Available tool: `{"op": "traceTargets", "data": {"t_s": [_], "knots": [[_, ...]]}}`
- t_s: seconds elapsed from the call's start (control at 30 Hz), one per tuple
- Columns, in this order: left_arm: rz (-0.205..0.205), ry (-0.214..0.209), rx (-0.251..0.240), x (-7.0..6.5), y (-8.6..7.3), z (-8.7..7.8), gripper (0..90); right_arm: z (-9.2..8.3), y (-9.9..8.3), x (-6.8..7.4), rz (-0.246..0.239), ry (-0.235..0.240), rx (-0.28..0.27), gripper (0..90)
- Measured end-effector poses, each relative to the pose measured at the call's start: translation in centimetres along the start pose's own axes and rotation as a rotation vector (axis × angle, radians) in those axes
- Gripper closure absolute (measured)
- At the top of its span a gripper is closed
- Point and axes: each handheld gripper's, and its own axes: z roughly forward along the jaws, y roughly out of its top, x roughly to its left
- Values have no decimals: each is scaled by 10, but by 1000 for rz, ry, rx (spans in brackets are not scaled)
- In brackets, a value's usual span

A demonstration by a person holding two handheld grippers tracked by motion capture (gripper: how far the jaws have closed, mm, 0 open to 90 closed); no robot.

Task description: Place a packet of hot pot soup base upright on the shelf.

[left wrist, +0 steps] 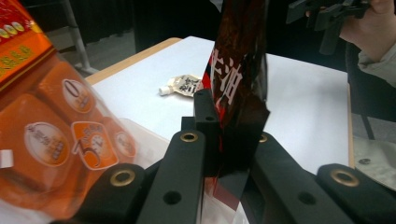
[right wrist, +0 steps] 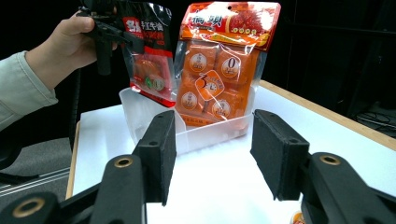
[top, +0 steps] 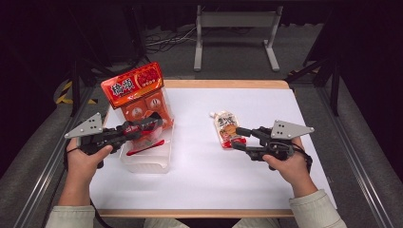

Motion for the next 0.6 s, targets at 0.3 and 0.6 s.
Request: {"op": "traceTargets", "data": {"t_s": [0.3,0.6], "knots": [[47,-5,8,2,-9,6,898,-1,-1,-1,9,10,-6,502],[38,-50,31,9,-22,10,898,0,-3,-2,21,21,-8,501]]}}
